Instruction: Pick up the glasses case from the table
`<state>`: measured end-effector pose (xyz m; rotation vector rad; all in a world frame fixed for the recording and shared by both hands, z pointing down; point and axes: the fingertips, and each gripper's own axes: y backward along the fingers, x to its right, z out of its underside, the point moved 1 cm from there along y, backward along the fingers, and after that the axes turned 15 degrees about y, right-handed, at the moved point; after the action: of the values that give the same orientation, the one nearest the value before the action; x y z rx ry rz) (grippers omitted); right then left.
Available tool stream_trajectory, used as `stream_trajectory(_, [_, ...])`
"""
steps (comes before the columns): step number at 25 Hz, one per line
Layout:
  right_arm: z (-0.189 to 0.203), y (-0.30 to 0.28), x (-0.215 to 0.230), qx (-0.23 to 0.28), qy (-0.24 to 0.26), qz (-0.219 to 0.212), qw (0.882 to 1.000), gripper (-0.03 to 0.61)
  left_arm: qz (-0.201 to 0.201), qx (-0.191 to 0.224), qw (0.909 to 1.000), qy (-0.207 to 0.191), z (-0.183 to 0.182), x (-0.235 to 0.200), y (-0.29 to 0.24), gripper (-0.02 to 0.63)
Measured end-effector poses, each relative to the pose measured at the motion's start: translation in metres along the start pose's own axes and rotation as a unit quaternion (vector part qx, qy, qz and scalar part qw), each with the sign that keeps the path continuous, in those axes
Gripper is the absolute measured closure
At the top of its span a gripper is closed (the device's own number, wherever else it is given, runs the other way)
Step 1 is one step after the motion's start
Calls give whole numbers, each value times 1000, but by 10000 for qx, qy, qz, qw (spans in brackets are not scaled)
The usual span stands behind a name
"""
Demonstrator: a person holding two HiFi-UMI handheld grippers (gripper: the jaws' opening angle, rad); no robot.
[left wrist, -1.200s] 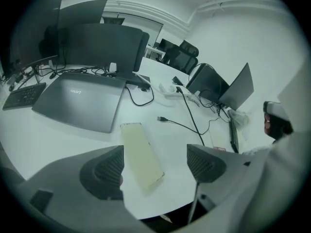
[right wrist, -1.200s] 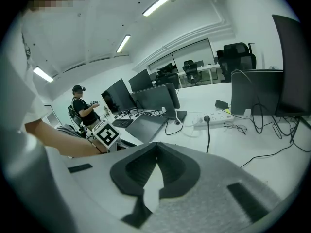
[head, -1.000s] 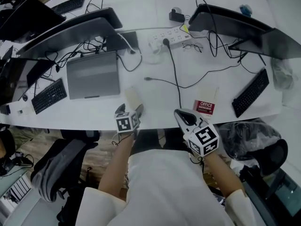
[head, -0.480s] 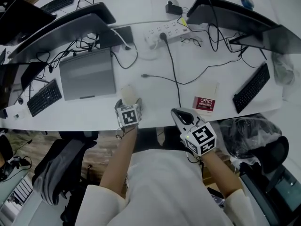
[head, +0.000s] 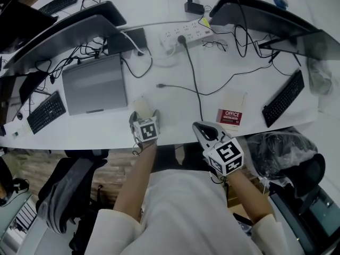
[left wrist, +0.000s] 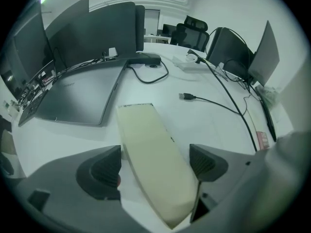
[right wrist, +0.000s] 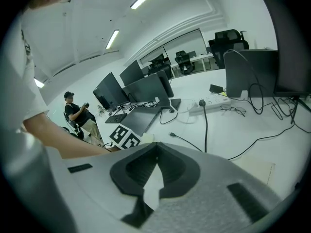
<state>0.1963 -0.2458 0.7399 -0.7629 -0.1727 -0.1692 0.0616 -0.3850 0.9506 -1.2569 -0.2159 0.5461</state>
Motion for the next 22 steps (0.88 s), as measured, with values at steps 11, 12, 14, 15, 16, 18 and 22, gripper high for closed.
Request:
stream_trajectory(11, [-5,-3,-4,27,29,-29,10000,581,114,136,9998,-38,0,-12,5,270])
stream_trajectory(12, [-5,-3,-5,26,28,-25,10000,581,155,131,9998,-46,0,-14,5,278])
stream_trajectory(14, [-5,-2,-5,25,28,-20,10000,581,259,127,9995,-85,1,-16,7,290])
stream_trajectory(15, [-5,-1,-6,27,33,-16,10000,581,308,127,9994,-123,1,-17,8,293])
stream_trajectory(16, [-6,-1,-6,33,43,-12,10000,581,351,126,9992,-165,2,-17,8,295])
stream_trajectory(18, [-8,-1,-8,46,68,-6,10000,581,414,125,9989,-205,4,-18,10,295])
stream_trajectory(22, [-14,-2,-14,60,123,-13,9999,581,484,148,9986,-141,4,-26,16,296])
